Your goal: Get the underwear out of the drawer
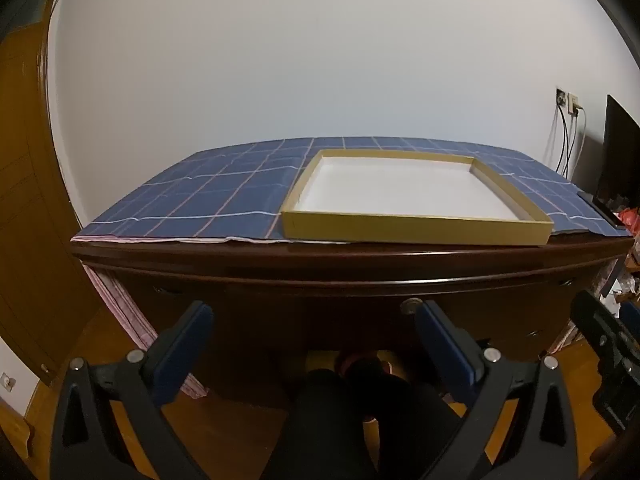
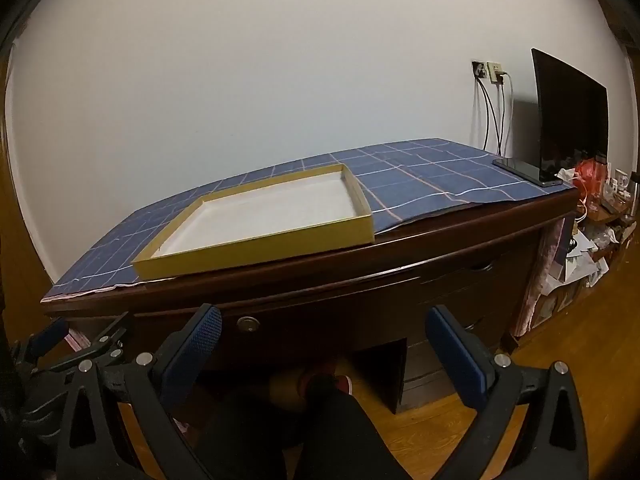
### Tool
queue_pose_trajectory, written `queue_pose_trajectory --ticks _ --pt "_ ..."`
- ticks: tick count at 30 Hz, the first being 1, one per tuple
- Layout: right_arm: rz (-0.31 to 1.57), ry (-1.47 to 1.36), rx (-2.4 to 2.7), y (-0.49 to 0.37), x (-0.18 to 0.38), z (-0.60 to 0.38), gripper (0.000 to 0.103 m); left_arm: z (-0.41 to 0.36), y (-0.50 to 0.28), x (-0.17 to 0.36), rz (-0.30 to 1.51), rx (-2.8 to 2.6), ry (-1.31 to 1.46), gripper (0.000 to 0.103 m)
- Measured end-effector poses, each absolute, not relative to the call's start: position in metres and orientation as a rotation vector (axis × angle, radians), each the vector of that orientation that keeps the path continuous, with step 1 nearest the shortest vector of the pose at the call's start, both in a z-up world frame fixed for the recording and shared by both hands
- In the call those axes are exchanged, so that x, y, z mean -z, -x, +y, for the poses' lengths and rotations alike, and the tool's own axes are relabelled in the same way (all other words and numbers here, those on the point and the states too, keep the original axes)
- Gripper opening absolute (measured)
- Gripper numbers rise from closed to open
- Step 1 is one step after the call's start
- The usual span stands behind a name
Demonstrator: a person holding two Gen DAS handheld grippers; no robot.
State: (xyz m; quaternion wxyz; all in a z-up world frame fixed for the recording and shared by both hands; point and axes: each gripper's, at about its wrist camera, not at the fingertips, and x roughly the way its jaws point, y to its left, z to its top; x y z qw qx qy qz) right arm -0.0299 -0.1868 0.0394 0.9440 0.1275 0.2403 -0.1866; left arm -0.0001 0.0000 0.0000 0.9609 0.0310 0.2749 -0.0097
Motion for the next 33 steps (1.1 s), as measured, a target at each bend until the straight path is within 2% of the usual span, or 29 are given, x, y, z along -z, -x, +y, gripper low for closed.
queue_pose_trajectory --ticks 33 --pt "0.497 -0.294 0.383 0.035 -0.039 -0.191 0.103 -0.035 0.012 0.012 0.579 -0.021 -0.070 0.103"
